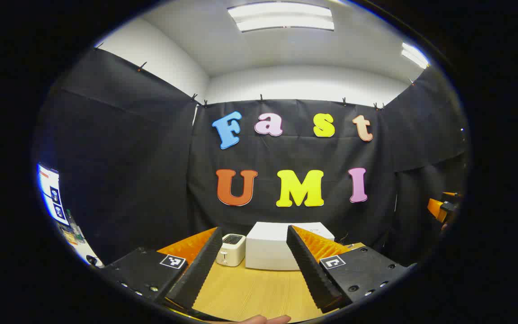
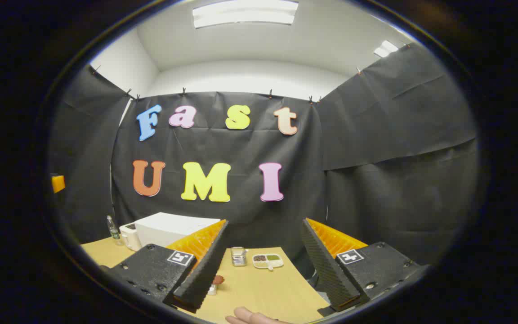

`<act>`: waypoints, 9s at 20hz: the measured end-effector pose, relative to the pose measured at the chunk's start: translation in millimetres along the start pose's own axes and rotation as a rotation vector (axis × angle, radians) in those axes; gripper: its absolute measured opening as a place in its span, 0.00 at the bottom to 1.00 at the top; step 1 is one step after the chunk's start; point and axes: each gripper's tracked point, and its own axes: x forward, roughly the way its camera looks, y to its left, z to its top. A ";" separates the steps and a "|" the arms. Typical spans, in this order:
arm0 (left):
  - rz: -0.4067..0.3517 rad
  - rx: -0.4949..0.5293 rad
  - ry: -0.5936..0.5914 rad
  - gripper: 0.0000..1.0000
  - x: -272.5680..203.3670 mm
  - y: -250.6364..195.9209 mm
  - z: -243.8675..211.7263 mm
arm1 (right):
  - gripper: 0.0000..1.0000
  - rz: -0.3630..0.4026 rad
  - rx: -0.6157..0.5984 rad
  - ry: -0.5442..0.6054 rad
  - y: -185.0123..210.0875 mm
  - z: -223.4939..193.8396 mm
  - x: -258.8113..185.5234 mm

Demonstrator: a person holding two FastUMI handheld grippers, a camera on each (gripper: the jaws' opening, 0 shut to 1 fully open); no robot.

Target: Open the microwave oven with the left hand, put the food in, and close the microwave oven.

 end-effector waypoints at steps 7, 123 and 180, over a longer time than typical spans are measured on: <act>-0.056 0.011 0.017 0.93 2.8 -23.1 -3.9 | 0.91 0.004 0.007 0.010 -6.7 -4.7 -1.8; 0.034 0.052 0.184 0.93 20.8 101.4 -216.1 | 0.92 0.240 -0.106 0.230 73.8 -118.5 79.8; -0.090 -0.125 0.110 0.94 56.6 41.3 -157.4 | 0.13 0.678 -0.220 0.483 308.9 -290.4 130.4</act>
